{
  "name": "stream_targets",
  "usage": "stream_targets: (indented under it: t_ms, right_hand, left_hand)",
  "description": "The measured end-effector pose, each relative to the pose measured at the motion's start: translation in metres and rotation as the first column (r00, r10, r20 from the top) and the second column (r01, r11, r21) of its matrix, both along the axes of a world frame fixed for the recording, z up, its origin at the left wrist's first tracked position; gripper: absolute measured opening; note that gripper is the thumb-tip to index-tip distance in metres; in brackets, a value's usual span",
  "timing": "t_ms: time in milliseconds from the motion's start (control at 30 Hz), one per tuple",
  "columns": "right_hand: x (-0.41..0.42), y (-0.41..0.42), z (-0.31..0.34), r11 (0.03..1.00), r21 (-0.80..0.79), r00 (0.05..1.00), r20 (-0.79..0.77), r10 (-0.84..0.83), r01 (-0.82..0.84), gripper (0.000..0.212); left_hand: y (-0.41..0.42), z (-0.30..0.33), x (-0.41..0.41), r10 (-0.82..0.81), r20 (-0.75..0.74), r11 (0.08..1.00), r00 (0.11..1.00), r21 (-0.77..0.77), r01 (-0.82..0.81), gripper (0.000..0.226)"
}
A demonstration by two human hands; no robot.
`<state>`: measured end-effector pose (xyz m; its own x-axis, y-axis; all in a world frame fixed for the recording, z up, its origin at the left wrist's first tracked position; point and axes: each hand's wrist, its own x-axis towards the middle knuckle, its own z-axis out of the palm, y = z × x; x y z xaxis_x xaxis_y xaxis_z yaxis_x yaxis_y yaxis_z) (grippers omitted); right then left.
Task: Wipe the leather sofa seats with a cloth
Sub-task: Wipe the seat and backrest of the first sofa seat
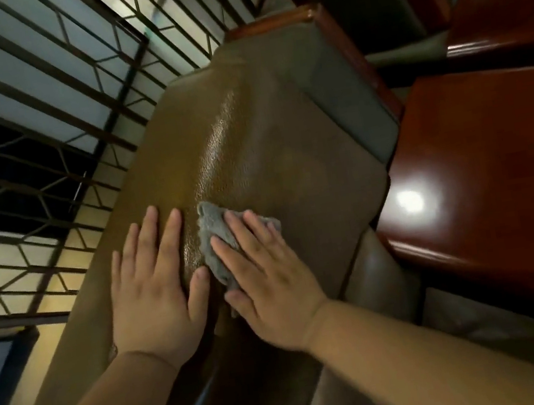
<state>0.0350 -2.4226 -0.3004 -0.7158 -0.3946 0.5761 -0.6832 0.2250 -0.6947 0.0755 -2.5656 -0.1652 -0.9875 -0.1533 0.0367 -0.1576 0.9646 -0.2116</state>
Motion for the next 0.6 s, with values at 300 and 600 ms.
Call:
stream_targets:
  t_ms: [300, 600]
  right_hand:
    - [-0.145, 0.014, 0.012, 0.883, -0.090, 0.799, 0.474, -0.370, 0.461, 0.063]
    - [-0.043, 0.017, -0.015, 0.985, 0.080, 0.950, 0.262, -0.167, 0.151, 0.076]
  left_hand:
    - [-0.002, -0.005, 0.001, -0.024, -0.036, 0.999, 0.999, -0.027, 0.023, 0.075]
    - [0.000, -0.005, 0.000, 0.004, -0.018, 0.999, 1.000, -0.046, -0.005, 0.078]
